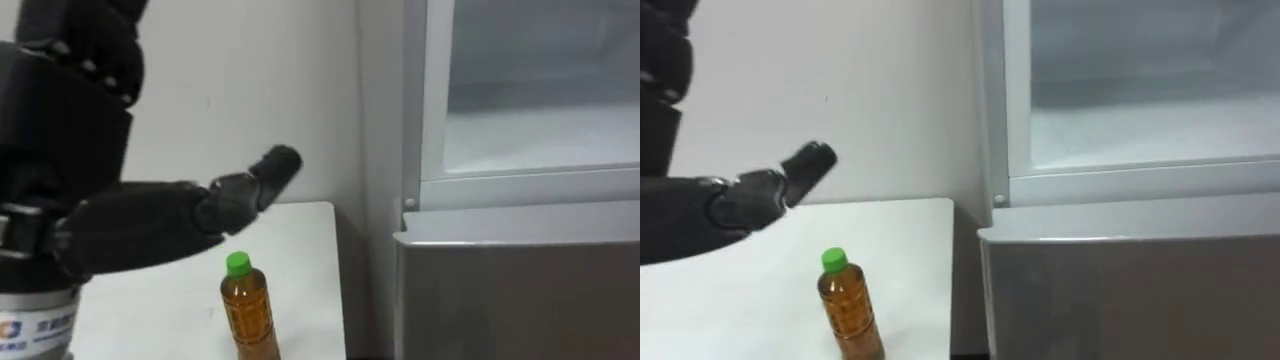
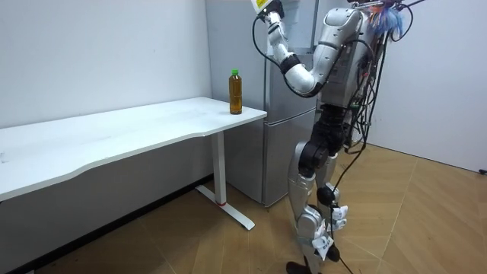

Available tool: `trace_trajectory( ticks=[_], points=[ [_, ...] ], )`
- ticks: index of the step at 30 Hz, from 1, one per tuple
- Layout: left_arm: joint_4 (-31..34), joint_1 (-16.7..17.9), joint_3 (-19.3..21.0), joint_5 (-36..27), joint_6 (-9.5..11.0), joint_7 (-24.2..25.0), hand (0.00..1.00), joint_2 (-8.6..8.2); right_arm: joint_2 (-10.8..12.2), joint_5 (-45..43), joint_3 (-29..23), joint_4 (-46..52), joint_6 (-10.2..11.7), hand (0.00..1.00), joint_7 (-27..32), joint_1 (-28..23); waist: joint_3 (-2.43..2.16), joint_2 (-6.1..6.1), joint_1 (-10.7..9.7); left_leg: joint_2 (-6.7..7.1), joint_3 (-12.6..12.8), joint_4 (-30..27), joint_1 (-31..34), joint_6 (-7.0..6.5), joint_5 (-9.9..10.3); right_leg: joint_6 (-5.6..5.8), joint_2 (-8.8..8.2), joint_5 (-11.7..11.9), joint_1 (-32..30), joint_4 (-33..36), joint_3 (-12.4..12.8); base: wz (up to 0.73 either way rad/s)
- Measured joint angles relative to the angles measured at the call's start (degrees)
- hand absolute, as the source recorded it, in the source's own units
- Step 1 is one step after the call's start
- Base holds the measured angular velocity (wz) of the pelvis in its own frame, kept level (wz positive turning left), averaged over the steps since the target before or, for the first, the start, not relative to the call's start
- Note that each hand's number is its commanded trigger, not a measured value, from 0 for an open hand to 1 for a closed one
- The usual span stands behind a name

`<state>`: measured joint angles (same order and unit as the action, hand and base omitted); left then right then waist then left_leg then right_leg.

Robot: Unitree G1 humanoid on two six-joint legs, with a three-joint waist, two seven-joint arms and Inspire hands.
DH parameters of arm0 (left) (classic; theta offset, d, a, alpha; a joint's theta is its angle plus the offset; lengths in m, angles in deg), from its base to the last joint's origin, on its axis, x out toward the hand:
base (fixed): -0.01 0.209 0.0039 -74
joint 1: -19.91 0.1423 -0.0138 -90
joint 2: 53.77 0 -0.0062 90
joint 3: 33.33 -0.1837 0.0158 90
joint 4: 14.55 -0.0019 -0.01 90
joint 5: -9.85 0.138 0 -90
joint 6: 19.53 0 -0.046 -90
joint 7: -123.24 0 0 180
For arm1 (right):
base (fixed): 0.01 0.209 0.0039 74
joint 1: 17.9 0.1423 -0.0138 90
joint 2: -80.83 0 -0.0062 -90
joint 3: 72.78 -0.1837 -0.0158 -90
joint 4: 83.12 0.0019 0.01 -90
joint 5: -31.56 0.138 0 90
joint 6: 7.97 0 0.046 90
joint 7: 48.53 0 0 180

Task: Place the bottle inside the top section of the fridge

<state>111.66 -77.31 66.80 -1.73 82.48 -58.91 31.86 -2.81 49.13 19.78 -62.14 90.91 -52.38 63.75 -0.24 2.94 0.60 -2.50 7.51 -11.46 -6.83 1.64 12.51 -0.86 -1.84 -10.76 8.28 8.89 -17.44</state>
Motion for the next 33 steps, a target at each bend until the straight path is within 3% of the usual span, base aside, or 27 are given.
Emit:
trace_trajectory(
  ticks=[5, 10, 14, 16, 18, 20, 28, 30, 33],
  points=[
    [0.96, 3.16, 5.77, -0.06, 1.63, -3.66, 0.0, -0.07, 0.25, 0.18, -0.58, 0.24, 0.37, 0.0, -0.03, -0.77, 0.02, -0.1, 1.47, 0.15, -0.2, 0.03, -0.04, -0.01, 0.0, 0.14, -0.13, -0.09, 0.42, -0.06, -0.32, 0.05],
    [0.88, 6.01, 9.24, 0.79, 2.45, -8.53, 0.0, -0.23, 0.65, 0.15, -1.71, 0.15, 0.37, 0.0, -0.06, -1.43, 0.03, -0.44, 1.58, 0.33, -0.2, -0.18, -0.28, -0.05, 0.03, 0.29, -0.27, -0.8, 0.85, -0.15, -1.02, 0.16],
    [-0.73, 8.62, 12.82, 1.24, 4.27, -12.69, 0.0, -0.7, 0.79, 0.03, -2.8, 0.18, 0.32, 0.0, -0.06, -2.32, 0.11, -0.48, 2.01, 0.31, -0.55, -0.13, -0.74, -0.05, 0.02, 0.21, -0.28, -0.86, 1.35, -0.1, -1.24, 0.02],
    [-2.7, 9.55, 13.54, 1.17, 4.26, -14.15, 0.0, -0.79, 0.91, -0.08, -3.75, 0.19, 0.15, 0.0, -0.05, -2.74, 0.19, -0.36, 2.29, 0.31, -0.66, -0.13, -0.77, -0.05, 0.02, 0.18, -0.25, -0.98, 1.42, -0.14, -1.23, 0.02],
    [-4.33, 10.71, 14.7, 1.03, 3.99, -15.25, 0.0, -0.92, 1.09, -0.56, -5.18, 0.27, 0.0, 0.0, -0.04, -2.97, -0.04, 0.16, 2.5, 0.32, -1.06, -0.13, -0.61, -0.05, 0.03, 0.15, -0.22, -1.08, 1.23, -0.14, -1.22, 0.0],
    [-6.59, 13.63, 16.52, 1.06, 4.01, -16.35, 0.0, -0.92, 1.09, -0.67, -7.01, 0.39, -0.14, 0.0, -0.04, -3.69, 0.08, 0.17, 2.64, 0.38, -1.5, -0.06, -0.62, -0.04, 0.03, 0.12, -0.25, -1.13, 1.35, -0.16, -1.41, 0.0],
    [-17.66, 20.5, 16.71, 0.93, 3.36, -17.55, 0.0, -2.37, 1.07, -1.38, -8.59, 2.85, -0.26, 0.0, -1.5, -5.38, 0.29, 0.32, 2.81, 0.45, -1.5, -0.17, -0.53, -0.01, 0.05, 0.11, -0.28, -1.74, 1.34, -0.18, -1.55, 0.03],
    [-21.92, 21.56, 16.63, 0.76, 3.24, -17.73, 0.0, -2.41, 0.98, -1.58, -8.6, 3.19, -0.33, 0.0, -2.29, -5.69, 0.16, 0.19, 2.91, 0.41, -1.52, -0.29, 0.25, -0.01, 0.05, 0.06, -0.26, -1.81, 0.6, -0.04, -1.52, 0.0],
    [-25.81, 23.37, 15.79, -3.05, 3.08, -17.67, 0.0, -3.28, 0.99, -1.26, -8.72, 4.71, -0.93, 0.0, -2.41, -6.56, 0.13, 0.32, 2.84, 0.47, -1.56, -0.28, 0.18, -0.01, 0.05, 0.05, -0.28, -1.8, 0.81, 0.08, -1.6, 0.0]
  ],
)
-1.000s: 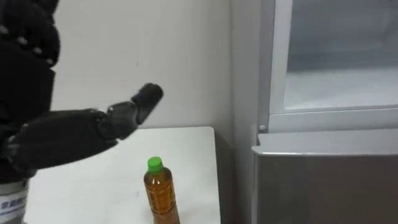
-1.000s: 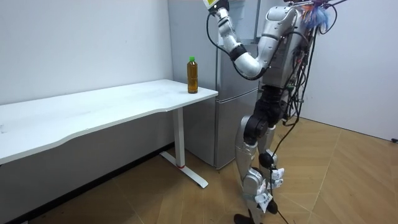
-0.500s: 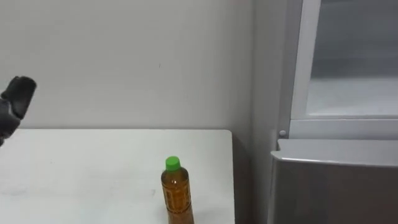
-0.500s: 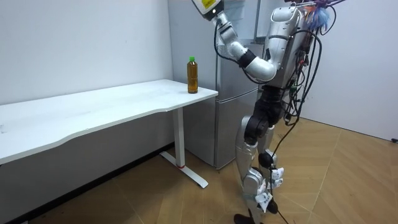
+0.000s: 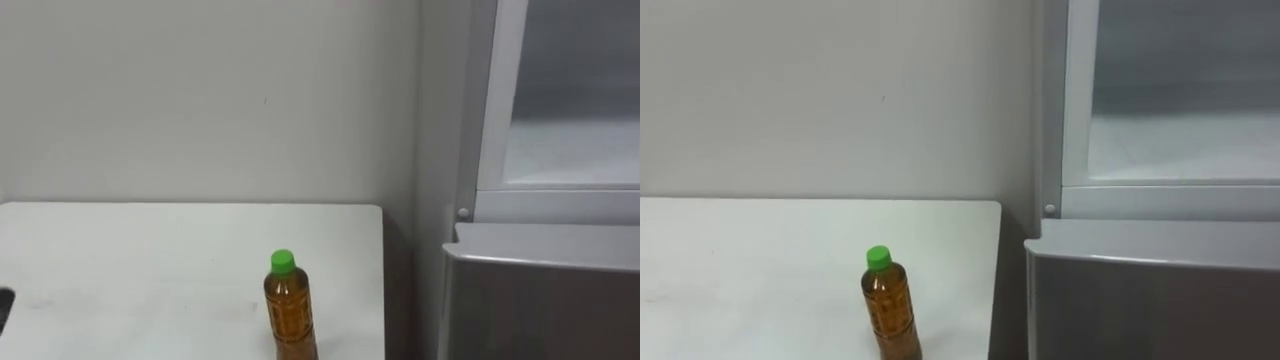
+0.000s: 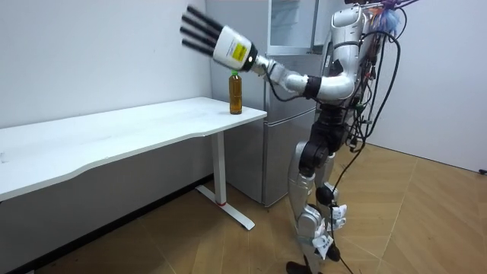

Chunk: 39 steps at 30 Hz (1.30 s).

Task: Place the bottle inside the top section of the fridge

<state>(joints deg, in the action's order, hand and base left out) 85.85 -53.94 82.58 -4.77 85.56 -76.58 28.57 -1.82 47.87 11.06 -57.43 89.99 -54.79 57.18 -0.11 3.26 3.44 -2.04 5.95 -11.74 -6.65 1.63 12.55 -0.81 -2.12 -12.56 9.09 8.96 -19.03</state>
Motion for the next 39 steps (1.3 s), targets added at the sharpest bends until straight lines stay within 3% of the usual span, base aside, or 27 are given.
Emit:
trace_trajectory(
  ticks=[4, 6, 9, 14, 18, 22, 27, 31, 37, 39],
  points=[
    [-9.03, 1.43, -1.59, -3.06, -1.74, 0.33, 0.0, -0.94, 0.02, -0.82, -1.07, 0.0, -0.6, 0.0, -0.08, -0.53, -0.08, -0.11, -0.03, 0.01, -0.2, 0.1, -0.05, 0.0, 0.0, -0.01, 0.01, 0.01, 0.16, 0.11, 0.03, 0.01],
    [-12.47, 1.92, -2.85, -3.74, -1.8, 0.55, 0.0, -1.18, 0.02, -1.13, -1.9, -0.01, -0.59, 0.0, -0.06, -0.62, -0.01, -0.35, -0.11, 0.03, -0.02, 0.26, -0.26, 0.0, 0.0, -0.01, 0.0, 0.0, 0.25, 0.17, 0.14, 0.02],
    [-23.21, 2.06, -5.11, -6.0, -1.81, 1.53, 0.0, -1.13, 0.22, -0.8, -1.85, 0.57, -0.58, 0.0, -0.3, -0.48, 0.31, -0.9, -0.01, 0.13, 0.12, 0.81, -1.3, 0.0, 0.0, 0.01, -0.12, -0.51, 0.6, 0.76, 0.72, -0.02],
    [-33.34, 1.99, -9.24, -9.84, -1.8, 2.11, 0.0, -1.12, 0.23, -0.79, -1.85, 0.53, -0.58, 0.0, -0.9, -0.34, 0.22, -2.26, -0.18, 0.21, 0.26, 0.26, -0.53, -0.03, 0.02, 0.03, -0.21, -0.52, -0.02, 0.72, 1.12, 0.0],
    [-45.9, 2.01, -12.73, -9.68, -1.88, 3.98, 0.0, -1.05, 0.3, -0.92, -1.88, 0.21, -0.49, 0.0, -0.9, -0.31, 0.22, -2.54, -0.49, 0.12, 1.52, 0.28, -0.9, -0.27, 0.28, 0.06, -0.18, -0.52, 0.47, 0.74, 1.68, -0.03],
    [-53.24, 2.45, -14.48, -9.33, -2.51, 6.76, 0.0, -1.13, 0.53, -0.84, -1.77, -0.07, -0.53, 0.0, -0.97, -0.4, 0.22, -2.31, -0.33, -0.01, 1.75, 0.49, -0.82, -0.29, 0.41, 0.07, -0.12, -0.5, 0.12, 0.83, 1.71, 0.0],
    [-65.03, 2.57, -16.44, -0.39, -3.7, 9.36, 0.0, -1.11, 0.45, -1.9, -1.82, -1.04, -0.49, 0.0, -1.44, 0.48, 0.21, -1.94, -1.76, -0.09, 2.31, 0.95, -0.93, -0.26, 0.41, 0.06, -0.06, -0.49, -0.11, 0.75, 1.89, -0.01],
    [-68.78, 2.53, -17.65, 1.89, -4.39, 9.45, 0.0, -1.09, 0.37, -1.48, -1.16, -2.08, -0.49, 0.0, -1.41, 1.1, 0.16, -2.2, -1.93, -0.17, 3.21, 0.89, -1.02, -0.26, 0.41, 0.07, -0.09, -0.49, -0.16, 0.67, 1.88, 0.0],
    [-71.17, 2.23, -19.35, 4.42, -7.46, 12.01, 0.0, -1.07, 0.4, -1.18, 0.43, -2.31, -0.59, 0.0, -1.27, 1.27, 0.11, -2.91, -2.33, -0.12, 3.73, 0.9, -0.91, -0.26, 0.41, 0.09, -0.05, -0.51, -0.19, 0.69, 2.65, -0.04],
    [-71.26, 2.02, -19.97, 7.92, -8.67, 13.63, 0.0, -1.14, 0.57, -1.53, 0.46, -2.43, -0.89, 0.0, -1.39, 1.86, 0.11, -3.22, -2.73, -0.14, 3.79, 0.83, -0.87, -0.26, 0.41, 0.08, 0.07, -0.5, -0.3, 0.69, 3.28, -0.02]
  ],
)
